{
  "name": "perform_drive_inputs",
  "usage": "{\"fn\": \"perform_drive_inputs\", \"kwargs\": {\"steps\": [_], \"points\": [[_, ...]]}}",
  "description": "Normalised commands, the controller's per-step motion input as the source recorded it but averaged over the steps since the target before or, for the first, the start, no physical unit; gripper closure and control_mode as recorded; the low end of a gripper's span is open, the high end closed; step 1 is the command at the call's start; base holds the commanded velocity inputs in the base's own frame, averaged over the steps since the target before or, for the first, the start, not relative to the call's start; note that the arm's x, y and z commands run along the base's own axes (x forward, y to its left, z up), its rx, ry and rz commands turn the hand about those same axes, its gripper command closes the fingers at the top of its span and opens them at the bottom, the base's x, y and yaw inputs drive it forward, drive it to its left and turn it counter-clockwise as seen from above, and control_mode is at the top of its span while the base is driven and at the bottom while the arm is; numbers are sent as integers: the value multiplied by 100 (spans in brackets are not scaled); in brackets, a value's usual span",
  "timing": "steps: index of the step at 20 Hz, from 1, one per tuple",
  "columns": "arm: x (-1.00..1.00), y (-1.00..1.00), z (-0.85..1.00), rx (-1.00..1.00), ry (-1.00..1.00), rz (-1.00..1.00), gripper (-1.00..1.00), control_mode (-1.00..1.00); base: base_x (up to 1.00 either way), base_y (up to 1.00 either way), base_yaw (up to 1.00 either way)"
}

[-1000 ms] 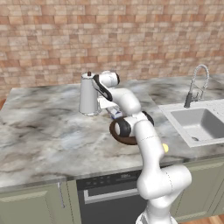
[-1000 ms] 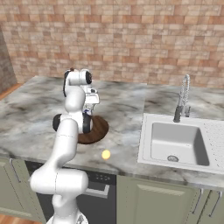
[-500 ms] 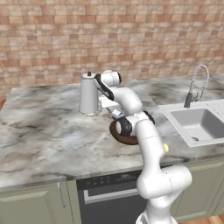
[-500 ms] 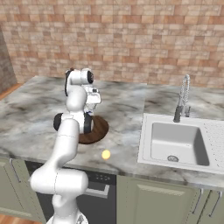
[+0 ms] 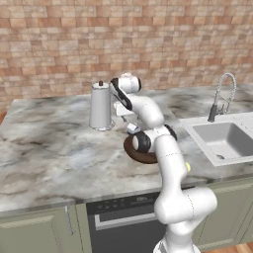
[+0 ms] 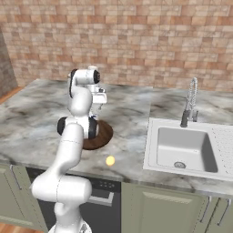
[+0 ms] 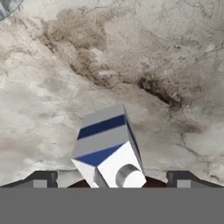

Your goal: Gather the eggs and milk located in the vicinity of the sink area and place them right next to the bowl.

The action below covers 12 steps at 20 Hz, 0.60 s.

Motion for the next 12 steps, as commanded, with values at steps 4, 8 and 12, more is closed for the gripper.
{"fn": "perform_drive_inputs", "kwargs": {"steps": [4, 8, 12], "points": [[-6, -4, 36, 12, -21, 0, -100, -100, 0, 0, 0], [-64, -45, 46, 12, -17, -1, -100, -100, 0, 0, 0], [-100, -69, 36, 5, -24, -1, -100, -100, 0, 0, 0]]}}
